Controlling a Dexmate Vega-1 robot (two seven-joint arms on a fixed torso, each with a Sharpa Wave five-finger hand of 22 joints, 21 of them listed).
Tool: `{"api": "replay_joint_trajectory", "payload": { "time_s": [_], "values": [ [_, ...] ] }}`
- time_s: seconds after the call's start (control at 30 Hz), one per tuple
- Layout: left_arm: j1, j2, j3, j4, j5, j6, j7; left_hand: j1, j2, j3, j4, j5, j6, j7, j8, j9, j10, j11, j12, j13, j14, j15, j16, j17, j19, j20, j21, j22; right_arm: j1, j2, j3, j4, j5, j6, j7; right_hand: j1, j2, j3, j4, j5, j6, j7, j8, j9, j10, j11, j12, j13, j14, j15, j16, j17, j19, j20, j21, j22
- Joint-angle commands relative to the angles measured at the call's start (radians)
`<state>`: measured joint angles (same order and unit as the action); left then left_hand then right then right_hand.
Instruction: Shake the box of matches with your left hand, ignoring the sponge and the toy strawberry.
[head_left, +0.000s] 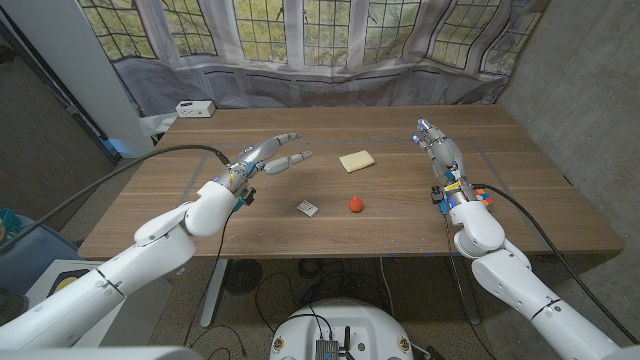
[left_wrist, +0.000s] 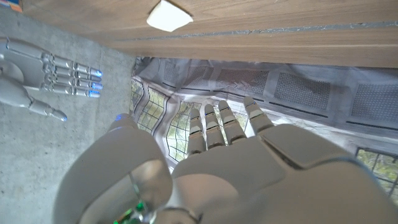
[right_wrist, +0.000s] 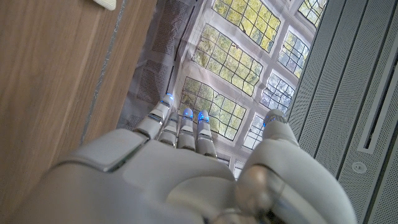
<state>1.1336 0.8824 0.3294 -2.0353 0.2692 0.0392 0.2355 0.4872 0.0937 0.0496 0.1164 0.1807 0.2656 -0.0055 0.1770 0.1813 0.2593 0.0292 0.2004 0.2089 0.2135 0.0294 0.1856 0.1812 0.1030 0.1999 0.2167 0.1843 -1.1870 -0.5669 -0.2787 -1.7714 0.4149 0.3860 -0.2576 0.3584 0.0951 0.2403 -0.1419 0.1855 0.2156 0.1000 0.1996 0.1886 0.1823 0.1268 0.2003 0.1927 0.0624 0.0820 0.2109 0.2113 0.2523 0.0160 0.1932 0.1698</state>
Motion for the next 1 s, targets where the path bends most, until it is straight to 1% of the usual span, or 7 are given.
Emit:
{"api": "replay_joint_trajectory", "payload": {
  "time_s": [0.03,0.13,0.2,0.37,0.6,0.83,1.0],
  "values": [
    [0.034,-0.077,-0.053,0.065,-0.164,-0.112,0.082,-0.010,-0.001,-0.002,0.008,0.005,0.001,0.007,0.006,0.000,0.013,0.011,0.006,0.002,0.007,0.004,0.003,0.001,0.018,0.000,0.011,0.002,0.008,0.009,-0.002,0.018,0.011,0.034,0.021,-0.006,0.002,0.003,0.000,0.001,-0.005,-0.003,-0.003,0.002,0.003,-0.002,0.001,0.004,0.004,0.000,0.004,0.004,0.009,-0.004,0.005,0.003],
    [0.034,-0.096,-0.066,0.086,-0.217,-0.152,0.084,-0.016,-0.001,-0.004,0.006,0.006,0.012,0.038,0.011,0.000,0.024,0.007,0.012,0.000,0.021,-0.002,0.008,0.000,0.024,-0.021,0.009,0.001,0.011,0.011,-0.005,0.020,0.011,0.035,0.023,-0.006,0.003,0.003,0.000,0.001,-0.006,-0.002,-0.003,0.002,0.002,-0.003,0.001,0.004,0.004,0.001,0.004,0.004,0.009,-0.005,0.005,0.003],
    [0.033,-0.105,-0.073,0.098,-0.246,-0.176,0.082,-0.019,-0.002,-0.005,0.003,0.007,0.018,0.064,0.013,-0.001,0.030,0.007,0.014,-0.001,0.027,-0.002,0.008,-0.001,0.045,-0.045,0.015,0.001,0.012,0.013,-0.006,0.022,0.009,0.036,0.021,-0.005,0.002,0.003,0.000,0.001,-0.006,-0.001,-0.003,0.002,0.001,-0.001,0.000,0.004,0.003,0.002,0.003,0.004,0.009,-0.005,0.005,0.003],
    [0.032,-0.127,-0.089,0.133,-0.327,-0.236,0.067,-0.022,-0.003,-0.006,-0.003,0.008,0.022,0.088,0.013,-0.002,0.033,0.023,0.014,-0.003,0.040,0.010,0.009,-0.002,0.085,-0.084,0.025,0.000,0.011,0.014,-0.007,0.022,0.010,0.032,0.019,-0.005,0.002,0.004,-0.001,0.001,-0.010,-0.001,-0.005,0.002,-0.004,0.001,-0.002,0.004,-0.005,-0.001,0.000,0.004,0.007,-0.008,0.004,0.002],
    [0.028,-0.157,-0.120,0.183,-0.465,-0.315,0.024,-0.023,-0.006,-0.008,-0.005,0.008,0.021,0.094,0.012,-0.002,0.033,0.034,0.014,-0.004,0.041,0.015,0.008,-0.003,0.086,-0.097,0.023,-0.001,0.016,0.013,-0.014,0.016,-0.003,0.021,0.014,-0.004,0.001,0.004,-0.001,0.001,-0.013,-0.001,-0.006,0.002,-0.009,0.003,-0.004,0.004,-0.008,-0.002,-0.001,0.004,0.006,-0.009,0.003,0.002],
    [0.011,-0.197,-0.130,0.243,-0.586,-0.378,-0.022,-0.028,-0.010,-0.011,-0.006,0.008,0.038,0.097,0.017,-0.002,0.048,0.037,0.019,-0.005,0.049,0.018,0.010,-0.003,0.074,-0.099,0.014,-0.001,0.017,0.033,-0.024,0.016,-0.025,0.032,-0.008,-0.003,0.001,0.004,-0.002,0.001,-0.012,0.000,-0.006,0.002,-0.008,0.000,-0.003,0.003,-0.008,-0.002,-0.001,0.004,0.007,-0.010,0.003,0.002],
    [0.002,-0.214,-0.133,0.266,-0.692,-0.402,-0.079,-0.030,-0.011,-0.012,-0.007,0.008,0.043,0.098,0.018,-0.002,0.054,0.037,0.021,-0.005,0.054,0.019,0.011,-0.003,0.073,-0.100,0.012,-0.001,0.017,0.017,-0.012,0.002,-0.008,0.009,-0.001,-0.003,0.000,0.003,-0.002,0.001,-0.012,0.000,-0.005,0.002,-0.009,-0.001,-0.003,0.003,-0.008,-0.002,-0.001,0.003,0.006,-0.010,0.003,0.002]
  ]
}}
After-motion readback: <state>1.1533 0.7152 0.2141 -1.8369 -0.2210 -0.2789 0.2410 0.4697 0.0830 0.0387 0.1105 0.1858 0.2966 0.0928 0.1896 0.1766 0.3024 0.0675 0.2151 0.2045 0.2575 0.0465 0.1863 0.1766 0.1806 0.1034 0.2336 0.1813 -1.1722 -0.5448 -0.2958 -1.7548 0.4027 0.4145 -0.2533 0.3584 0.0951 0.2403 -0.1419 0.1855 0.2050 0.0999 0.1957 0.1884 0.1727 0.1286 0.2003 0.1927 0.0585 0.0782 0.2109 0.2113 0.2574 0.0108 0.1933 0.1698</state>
